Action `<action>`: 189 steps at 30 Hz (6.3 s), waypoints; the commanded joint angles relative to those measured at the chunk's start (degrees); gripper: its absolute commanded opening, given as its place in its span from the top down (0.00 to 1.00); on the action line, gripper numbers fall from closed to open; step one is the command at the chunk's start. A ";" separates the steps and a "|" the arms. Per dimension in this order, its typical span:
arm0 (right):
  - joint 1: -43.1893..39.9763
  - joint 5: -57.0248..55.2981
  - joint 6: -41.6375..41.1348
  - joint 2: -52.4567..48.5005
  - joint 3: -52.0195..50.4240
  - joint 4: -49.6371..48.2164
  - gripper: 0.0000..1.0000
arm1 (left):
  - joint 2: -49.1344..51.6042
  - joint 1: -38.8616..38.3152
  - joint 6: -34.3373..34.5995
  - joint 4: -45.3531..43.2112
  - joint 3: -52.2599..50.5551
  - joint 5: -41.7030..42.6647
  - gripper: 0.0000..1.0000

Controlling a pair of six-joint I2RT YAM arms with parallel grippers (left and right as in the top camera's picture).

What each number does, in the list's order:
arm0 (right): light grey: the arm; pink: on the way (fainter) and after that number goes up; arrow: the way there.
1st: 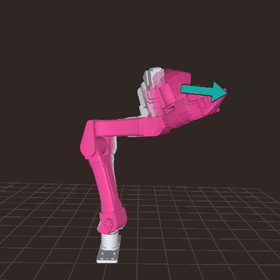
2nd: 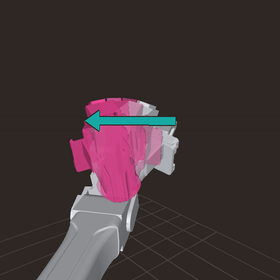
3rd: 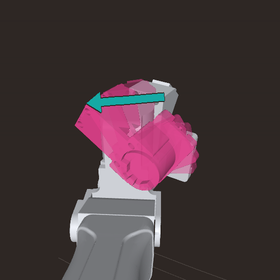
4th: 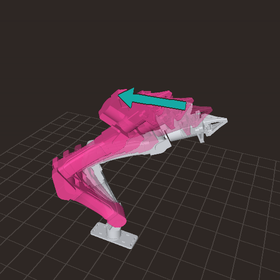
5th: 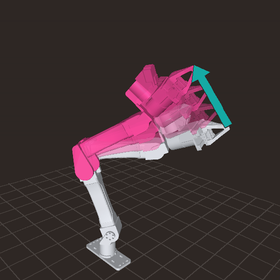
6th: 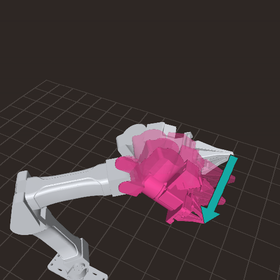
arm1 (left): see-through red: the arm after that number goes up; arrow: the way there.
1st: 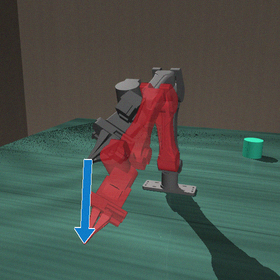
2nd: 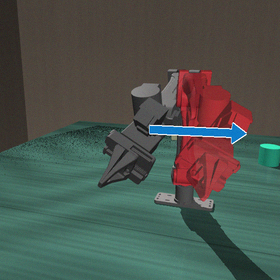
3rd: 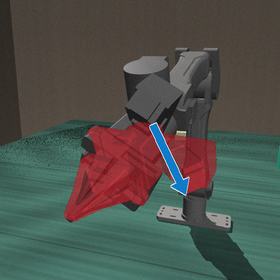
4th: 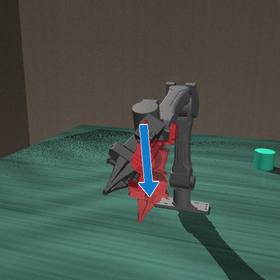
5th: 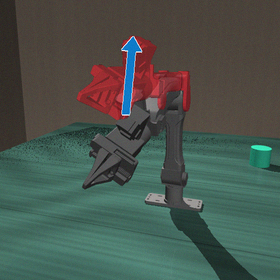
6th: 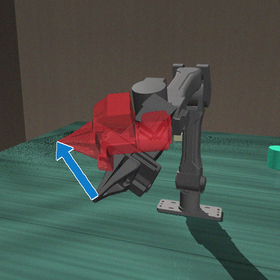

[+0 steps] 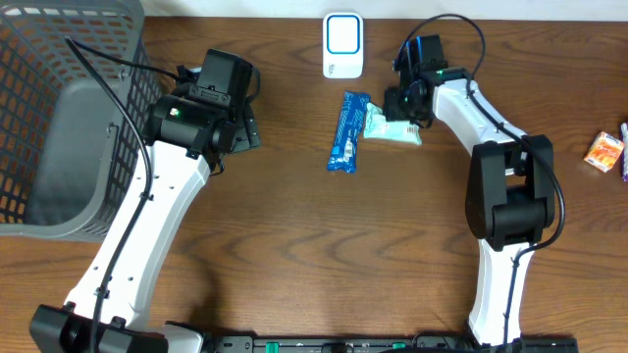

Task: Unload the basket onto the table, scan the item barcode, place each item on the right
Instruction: 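Move the right gripper left and grasp the mint-green wipes pack, then lift the wipes pack and turn it with the right gripper, then hold the wipes pack up in front of the scanner, rotating it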

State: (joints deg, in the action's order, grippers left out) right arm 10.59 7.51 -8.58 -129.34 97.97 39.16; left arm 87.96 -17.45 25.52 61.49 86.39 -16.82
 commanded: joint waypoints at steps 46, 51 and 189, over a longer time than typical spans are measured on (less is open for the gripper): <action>0.33 15.91 55.21 6.38 -10.51 14.80 0.35 | 0.11 0.13 0.50 0.15 0.09 -0.37 0.02; 0.31 15.96 51.78 6.38 -13.38 10.54 0.43 | 0.11 0.13 0.50 0.15 0.09 -0.37 0.02; 5.03 -27.91 -5.73 22.43 -14.88 2.29 0.06 | 0.11 0.13 0.50 0.17 0.09 -0.37 0.02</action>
State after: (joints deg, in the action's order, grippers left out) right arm 16.84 -26.22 -14.00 -106.13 83.09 39.72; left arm 87.96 -17.45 25.52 61.52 86.39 -16.82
